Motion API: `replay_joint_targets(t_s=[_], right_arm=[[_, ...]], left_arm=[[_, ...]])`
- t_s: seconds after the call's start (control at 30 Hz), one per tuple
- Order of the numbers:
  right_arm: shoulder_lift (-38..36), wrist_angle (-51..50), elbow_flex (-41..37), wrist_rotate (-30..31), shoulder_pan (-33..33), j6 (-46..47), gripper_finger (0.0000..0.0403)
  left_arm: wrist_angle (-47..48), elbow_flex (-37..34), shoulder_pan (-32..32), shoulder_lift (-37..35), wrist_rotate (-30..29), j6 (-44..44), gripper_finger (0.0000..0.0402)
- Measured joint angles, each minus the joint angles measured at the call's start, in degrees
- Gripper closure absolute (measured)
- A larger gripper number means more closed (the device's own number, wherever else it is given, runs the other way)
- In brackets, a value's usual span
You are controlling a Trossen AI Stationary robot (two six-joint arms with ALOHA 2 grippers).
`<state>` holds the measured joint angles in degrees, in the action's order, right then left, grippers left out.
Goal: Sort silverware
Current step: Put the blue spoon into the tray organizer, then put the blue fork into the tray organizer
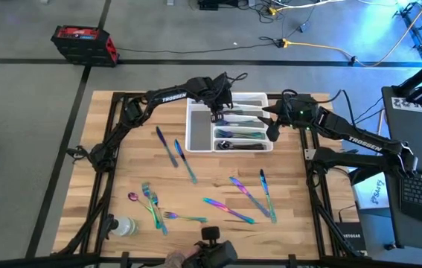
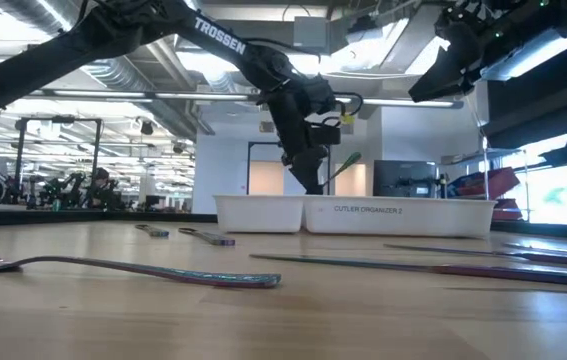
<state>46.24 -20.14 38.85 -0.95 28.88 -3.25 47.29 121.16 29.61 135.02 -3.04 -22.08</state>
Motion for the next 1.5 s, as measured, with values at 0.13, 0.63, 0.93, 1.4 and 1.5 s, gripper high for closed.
replay_joint_targets(t_s=[0.13,0.63,0.93,1.4,1.5], right_arm=[[0.0,-0.05,0.0,-0.02,-0.02,0.02,0.0224],[5.03,1.46,0.0,0.05,-0.02,-2.22,0.0224],[21.22,6.87,4.53,9.3,1.85,0.46,0.0291],[45.09,-4.07,21.38,-12.84,13.62,12.42,0.0397],[48.64,-8.01,24.36,-13.25,13.37,12.67,0.0397]], left_arm=[[0.79,-0.04,0.61,0.0,-0.27,2.44,0.0355],[2.11,-0.2,-0.45,-4.3,6.42,11.31,0.0236],[-7.84,-12.49,-4.09,-17.69,5.55,15.74,0.0235],[-50.08,-66.13,-9.57,-49.33,4.18,32.51,0.0235],[-53.1,-71.24,-11.92,-51.84,5.15,29.78,0.0235]])
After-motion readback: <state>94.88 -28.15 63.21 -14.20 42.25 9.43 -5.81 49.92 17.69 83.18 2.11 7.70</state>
